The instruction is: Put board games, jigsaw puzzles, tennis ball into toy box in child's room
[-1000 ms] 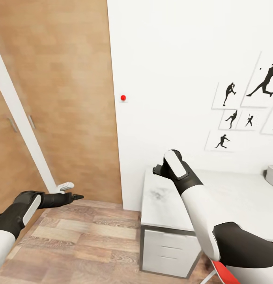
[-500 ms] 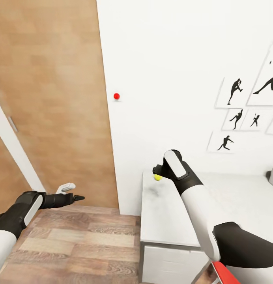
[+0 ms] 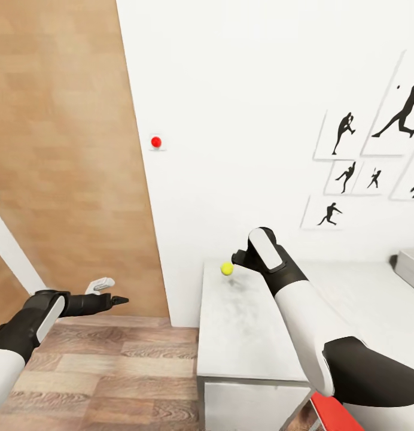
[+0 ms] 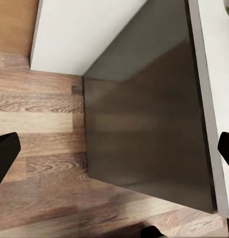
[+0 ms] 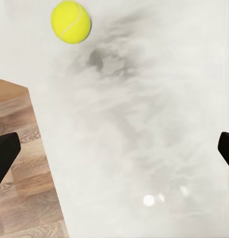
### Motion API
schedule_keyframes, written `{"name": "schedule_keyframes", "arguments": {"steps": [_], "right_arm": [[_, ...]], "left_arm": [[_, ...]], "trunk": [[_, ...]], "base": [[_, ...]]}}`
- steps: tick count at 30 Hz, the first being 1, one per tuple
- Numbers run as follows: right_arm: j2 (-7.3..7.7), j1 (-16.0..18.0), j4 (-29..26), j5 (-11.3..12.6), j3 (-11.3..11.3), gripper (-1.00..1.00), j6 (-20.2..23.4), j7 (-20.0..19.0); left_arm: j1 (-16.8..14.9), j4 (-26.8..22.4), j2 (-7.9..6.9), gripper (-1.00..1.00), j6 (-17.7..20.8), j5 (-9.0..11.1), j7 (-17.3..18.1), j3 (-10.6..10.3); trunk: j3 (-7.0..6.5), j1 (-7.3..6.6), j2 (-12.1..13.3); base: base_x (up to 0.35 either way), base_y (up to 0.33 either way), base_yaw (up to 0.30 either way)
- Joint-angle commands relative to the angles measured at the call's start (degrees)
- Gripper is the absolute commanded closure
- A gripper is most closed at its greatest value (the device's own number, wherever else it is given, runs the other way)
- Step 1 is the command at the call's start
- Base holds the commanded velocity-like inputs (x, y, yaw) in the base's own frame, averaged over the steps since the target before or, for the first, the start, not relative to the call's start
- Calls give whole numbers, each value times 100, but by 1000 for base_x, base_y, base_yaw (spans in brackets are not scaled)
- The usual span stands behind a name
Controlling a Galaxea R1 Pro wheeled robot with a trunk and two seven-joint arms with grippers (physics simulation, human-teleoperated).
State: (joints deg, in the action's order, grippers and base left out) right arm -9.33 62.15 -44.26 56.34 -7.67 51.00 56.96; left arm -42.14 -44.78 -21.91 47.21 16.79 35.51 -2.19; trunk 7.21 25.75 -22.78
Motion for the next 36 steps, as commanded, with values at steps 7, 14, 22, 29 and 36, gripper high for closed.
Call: {"name": "schedule_keyframes", "arguments": {"steps": [7, 14, 22, 29, 36], "right_arm": [[2, 7, -4, 47, -38, -100, 16, -91], [3, 7, 4, 44, -41, -100, 16, -131], [51, 7, 8, 50, -41, -100, 16, -141], [57, 7, 12, 52, -62, -100, 16, -142], [40, 7, 3, 52, -438, -100, 10, -189]], "left_arm": [[-5, -4, -4, -100, 32, 26, -1, -11], [-5, -4, -4, -100, 31, 25, 0, -13], [-5, -4, -5, -100, 32, 24, -6, -10], [-5, -4, 1, -100, 30, 26, -6, -9], [-5, -4, 1, -100, 32, 26, -1, -9]], "trunk": [[77, 4, -14], [141, 4, -14], [214, 4, -14], [278, 4, -14], [342, 4, -14]], "base": [[19, 132, -96], [5, 20, -96], [6, 2, -96], [41, 0, -96], [6, 0, -96]]}}
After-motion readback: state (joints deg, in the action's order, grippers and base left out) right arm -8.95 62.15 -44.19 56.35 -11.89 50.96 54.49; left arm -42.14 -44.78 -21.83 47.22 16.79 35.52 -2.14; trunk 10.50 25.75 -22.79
